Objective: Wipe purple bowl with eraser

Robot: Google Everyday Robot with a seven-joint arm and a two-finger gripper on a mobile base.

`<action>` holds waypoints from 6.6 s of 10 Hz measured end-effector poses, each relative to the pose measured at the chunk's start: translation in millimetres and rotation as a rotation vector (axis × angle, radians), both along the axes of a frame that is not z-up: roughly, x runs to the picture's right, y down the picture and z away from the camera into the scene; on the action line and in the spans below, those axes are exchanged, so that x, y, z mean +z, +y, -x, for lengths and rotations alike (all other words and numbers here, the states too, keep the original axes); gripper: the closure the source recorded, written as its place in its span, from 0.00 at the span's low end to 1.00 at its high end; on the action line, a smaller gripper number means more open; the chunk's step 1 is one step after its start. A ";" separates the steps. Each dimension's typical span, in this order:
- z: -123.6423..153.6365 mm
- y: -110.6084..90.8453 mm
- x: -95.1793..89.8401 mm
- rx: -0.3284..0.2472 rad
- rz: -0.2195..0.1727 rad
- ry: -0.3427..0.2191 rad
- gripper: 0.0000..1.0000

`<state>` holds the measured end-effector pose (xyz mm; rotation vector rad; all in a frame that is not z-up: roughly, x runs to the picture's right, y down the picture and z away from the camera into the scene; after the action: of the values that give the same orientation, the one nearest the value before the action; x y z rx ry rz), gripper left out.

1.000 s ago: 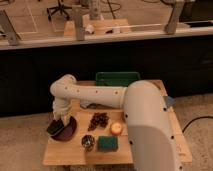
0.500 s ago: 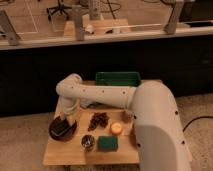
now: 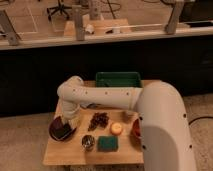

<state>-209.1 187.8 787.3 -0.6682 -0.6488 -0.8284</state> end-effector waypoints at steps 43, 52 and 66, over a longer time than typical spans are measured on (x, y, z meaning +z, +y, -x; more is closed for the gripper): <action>64.2 9.3 8.1 -0.064 0.040 -0.135 0.85; 22.6 -13.2 29.0 0.000 0.008 -0.039 0.85; -1.5 15.7 -2.2 -0.021 0.044 -0.002 0.85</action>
<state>-207.6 203.6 785.1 -0.7151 -0.6639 -0.8360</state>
